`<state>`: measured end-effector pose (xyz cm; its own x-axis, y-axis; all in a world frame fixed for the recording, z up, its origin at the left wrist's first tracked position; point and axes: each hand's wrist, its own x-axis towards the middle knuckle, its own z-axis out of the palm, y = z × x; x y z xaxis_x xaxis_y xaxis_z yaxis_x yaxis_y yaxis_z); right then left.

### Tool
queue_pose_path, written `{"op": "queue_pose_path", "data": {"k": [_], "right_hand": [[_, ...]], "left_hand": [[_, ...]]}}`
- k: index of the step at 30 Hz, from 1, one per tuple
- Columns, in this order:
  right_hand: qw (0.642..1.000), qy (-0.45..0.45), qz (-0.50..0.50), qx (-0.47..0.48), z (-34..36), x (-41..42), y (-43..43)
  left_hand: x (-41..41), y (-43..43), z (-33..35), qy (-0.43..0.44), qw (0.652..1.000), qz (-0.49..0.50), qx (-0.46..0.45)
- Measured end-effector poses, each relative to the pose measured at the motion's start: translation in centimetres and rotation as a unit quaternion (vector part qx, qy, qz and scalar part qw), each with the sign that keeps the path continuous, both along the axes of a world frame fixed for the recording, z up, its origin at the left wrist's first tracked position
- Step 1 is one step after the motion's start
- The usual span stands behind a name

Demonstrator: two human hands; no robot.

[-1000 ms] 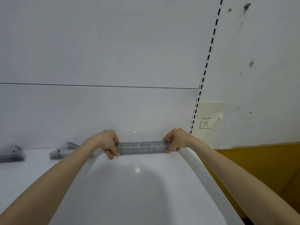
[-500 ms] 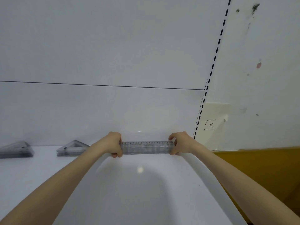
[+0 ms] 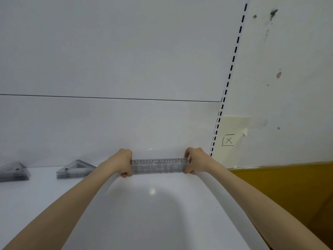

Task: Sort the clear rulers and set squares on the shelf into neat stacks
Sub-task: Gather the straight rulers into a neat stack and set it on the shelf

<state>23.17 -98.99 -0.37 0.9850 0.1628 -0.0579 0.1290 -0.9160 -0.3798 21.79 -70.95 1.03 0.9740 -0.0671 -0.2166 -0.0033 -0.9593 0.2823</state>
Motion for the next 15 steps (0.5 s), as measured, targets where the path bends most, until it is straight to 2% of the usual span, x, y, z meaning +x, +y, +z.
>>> {"op": "queue_pose_path", "data": {"k": [4,8,15], "right_hand": [[1.000,0.000,0.020,-0.004,-0.3,0.2,0.0],[0.999,0.039,0.020,0.020,0.2,0.1,-0.2],[0.997,0.057,0.045,-0.021,0.8,0.8,0.1]], "left_hand": [[0.3,0.0,-0.1,0.011,1.000,-0.004,-0.005],[0.6,0.2,0.0,0.029,0.999,-0.006,-0.029],[1.1,0.1,0.3,0.038,0.999,-0.017,-0.024]]}}
